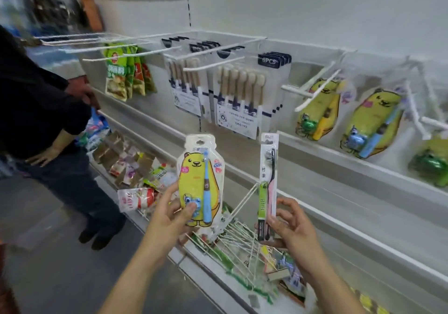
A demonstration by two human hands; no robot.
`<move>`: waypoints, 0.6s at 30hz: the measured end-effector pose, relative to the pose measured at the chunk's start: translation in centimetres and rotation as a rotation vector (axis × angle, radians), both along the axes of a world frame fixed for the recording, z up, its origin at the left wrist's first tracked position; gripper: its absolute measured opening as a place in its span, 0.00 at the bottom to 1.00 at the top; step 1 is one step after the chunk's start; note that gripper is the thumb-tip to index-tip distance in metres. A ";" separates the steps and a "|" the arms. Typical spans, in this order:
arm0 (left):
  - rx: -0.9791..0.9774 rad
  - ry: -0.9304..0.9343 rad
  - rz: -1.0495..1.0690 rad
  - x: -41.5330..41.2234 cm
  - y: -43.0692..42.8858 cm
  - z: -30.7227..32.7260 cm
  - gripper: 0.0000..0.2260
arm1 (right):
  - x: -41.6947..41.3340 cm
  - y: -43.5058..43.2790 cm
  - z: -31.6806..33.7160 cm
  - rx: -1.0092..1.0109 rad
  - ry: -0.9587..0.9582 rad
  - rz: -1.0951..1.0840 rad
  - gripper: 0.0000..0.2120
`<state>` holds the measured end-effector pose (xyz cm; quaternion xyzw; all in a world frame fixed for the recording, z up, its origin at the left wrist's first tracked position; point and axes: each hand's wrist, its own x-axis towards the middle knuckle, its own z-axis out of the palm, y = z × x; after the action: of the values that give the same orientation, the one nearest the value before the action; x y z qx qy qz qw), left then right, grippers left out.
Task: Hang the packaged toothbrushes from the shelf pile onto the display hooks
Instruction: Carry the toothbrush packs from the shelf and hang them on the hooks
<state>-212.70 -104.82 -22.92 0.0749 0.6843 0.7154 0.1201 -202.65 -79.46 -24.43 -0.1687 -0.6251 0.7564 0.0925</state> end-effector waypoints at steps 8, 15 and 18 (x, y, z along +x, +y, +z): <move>0.060 -0.022 -0.312 -4.5 6.3 -0.2 0.36 | 2.0 1.5 1.0 0.053 -0.017 -0.274 0.16; 0.100 -0.029 -0.600 -4.1 10.4 0.1 0.35 | 8.7 -0.2 2.1 0.040 -0.032 -0.600 0.15; 0.130 -0.041 -0.666 -2.5 11.4 0.7 0.40 | 11.8 -1.2 2.5 0.052 -0.026 -0.697 0.16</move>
<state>-215.23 -93.42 -22.24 0.2874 0.5728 0.6802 0.3558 -190.85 -80.69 -21.90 -0.3793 -0.5502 0.6609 0.3415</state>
